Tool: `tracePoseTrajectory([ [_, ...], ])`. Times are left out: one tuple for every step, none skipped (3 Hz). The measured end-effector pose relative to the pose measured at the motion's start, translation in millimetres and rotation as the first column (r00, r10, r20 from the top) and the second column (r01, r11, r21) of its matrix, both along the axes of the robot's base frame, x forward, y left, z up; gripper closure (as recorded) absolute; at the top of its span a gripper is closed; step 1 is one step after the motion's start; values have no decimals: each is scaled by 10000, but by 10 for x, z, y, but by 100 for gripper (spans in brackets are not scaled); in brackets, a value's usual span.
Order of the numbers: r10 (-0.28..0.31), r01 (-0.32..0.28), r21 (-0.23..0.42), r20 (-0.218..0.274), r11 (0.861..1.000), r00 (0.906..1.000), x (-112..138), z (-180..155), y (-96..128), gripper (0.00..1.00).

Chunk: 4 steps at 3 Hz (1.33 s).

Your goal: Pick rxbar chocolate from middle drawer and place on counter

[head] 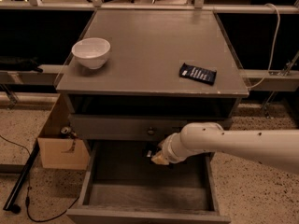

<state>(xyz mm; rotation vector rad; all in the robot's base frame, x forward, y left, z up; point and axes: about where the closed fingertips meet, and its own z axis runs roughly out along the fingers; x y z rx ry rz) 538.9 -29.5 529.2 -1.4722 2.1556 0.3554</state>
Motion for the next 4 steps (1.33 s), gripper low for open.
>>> tracePoseTrajectory([
  [-73, 82, -182, 477, 9998, 9988, 41, 541, -72, 100],
  [-227, 246, -239, 776, 9994, 9967, -75, 939, -204, 100],
  [-415, 441, -241, 1017, 9987, 9939, -306, 1240, -370, 100],
  [-708, 758, -298, 1422, 9967, 9873, -645, 1566, -571, 100],
])
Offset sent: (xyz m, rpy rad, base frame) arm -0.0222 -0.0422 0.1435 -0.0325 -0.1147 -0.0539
